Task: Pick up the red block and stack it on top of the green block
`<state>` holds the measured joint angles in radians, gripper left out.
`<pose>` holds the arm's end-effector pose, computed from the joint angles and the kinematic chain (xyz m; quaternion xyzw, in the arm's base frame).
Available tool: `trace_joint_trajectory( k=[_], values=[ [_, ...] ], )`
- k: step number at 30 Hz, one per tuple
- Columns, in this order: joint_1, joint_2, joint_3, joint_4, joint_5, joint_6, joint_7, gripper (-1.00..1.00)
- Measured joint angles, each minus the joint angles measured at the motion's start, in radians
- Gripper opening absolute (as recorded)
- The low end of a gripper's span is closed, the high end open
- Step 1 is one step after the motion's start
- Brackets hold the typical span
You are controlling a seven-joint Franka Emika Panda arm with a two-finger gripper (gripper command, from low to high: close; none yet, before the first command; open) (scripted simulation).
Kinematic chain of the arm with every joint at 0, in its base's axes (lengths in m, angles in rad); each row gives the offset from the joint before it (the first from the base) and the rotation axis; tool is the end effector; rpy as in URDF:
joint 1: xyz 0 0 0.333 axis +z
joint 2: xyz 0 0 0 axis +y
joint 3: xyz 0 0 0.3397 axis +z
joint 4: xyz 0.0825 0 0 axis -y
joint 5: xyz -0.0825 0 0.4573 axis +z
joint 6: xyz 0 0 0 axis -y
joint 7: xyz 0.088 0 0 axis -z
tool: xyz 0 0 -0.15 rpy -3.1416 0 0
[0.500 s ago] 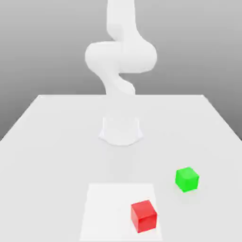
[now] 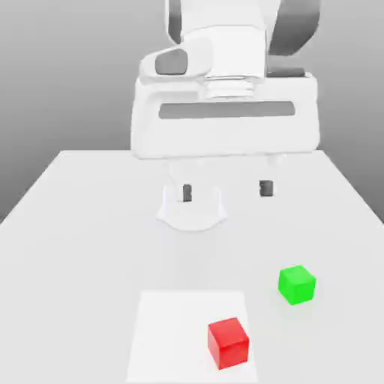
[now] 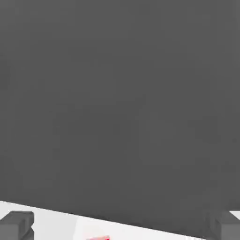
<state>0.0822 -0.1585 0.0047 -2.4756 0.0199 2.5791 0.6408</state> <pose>0.5414 0.0472 0.3095 -0.9515 0.2784 -0.1199 0.0521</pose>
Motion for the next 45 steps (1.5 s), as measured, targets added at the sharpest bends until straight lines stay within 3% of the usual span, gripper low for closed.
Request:
trace_joint_trajectory(
  k=[8, 13, 14, 21, 27, 36, 43, 44, 45],
  values=[
    [0.026, 0.29, 0.011, -0.077, -0.022, 0.129, -0.048, 0.0],
    [0.03, 0.471, 0.007, -0.061, -0.033, 0.271, -0.047, 0.0],
    [0.03, 0.497, 0.007, -0.058, -0.034, 0.292, -0.046, -1.0],
    [0.029, 0.498, 0.008, -0.057, -0.036, 0.293, -0.044, -1.0],
    [0.033, 0.306, 0.032, -0.1, -0.027, 0.143, -0.07, -1.0],
    [0.332, 0.005, 0.168, -0.352, 0.047, 0.096, -0.421, -1.0],
    [0.347, 0.195, 0.17, -0.37, -0.049, 0.301, -0.387, -1.0],
    [0.348, 0.217, 0.164, -0.37, -0.066, 0.323, -0.375, 1.0],
    [0.349, 0.217, 0.164, -0.37, -0.066, 0.323, -0.375, 1.0]
  ],
)
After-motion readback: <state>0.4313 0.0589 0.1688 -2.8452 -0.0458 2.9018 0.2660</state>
